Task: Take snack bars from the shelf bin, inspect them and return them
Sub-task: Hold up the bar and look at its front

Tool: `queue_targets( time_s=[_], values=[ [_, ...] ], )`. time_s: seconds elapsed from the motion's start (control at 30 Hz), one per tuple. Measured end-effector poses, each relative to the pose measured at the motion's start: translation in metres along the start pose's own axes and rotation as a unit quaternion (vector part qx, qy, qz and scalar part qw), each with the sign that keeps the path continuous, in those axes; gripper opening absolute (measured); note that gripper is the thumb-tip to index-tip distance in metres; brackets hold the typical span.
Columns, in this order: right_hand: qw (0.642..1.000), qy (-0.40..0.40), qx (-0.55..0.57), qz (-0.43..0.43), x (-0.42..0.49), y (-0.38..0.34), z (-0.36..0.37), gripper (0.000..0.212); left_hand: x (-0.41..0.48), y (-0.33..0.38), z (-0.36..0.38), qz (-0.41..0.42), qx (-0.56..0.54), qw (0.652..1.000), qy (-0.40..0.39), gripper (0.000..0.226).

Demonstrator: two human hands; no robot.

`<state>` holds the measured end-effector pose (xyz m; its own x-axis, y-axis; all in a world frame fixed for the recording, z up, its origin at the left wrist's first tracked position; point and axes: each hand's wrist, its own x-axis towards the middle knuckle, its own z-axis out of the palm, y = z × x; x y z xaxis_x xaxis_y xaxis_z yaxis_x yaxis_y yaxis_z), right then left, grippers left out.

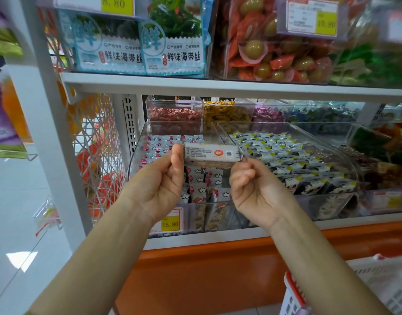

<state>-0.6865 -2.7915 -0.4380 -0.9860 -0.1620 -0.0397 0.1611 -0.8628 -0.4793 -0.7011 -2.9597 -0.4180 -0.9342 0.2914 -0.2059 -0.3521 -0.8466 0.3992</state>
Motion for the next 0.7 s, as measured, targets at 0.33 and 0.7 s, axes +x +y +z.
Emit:
queue_targets(
  time_s=[0.33,0.7],
  values=[
    [0.806,0.021,-0.533,-0.258,-0.003,-0.014,-0.012,0.011,0.003,0.009,-0.007,0.103,0.445,0.889,-0.032,0.022],
    [0.811,0.031,-0.512,-0.281,-0.003,-0.006,-0.011,0.002,0.006,0.004,-0.013,0.201,0.582,0.786,-0.063,0.026]
  ],
)
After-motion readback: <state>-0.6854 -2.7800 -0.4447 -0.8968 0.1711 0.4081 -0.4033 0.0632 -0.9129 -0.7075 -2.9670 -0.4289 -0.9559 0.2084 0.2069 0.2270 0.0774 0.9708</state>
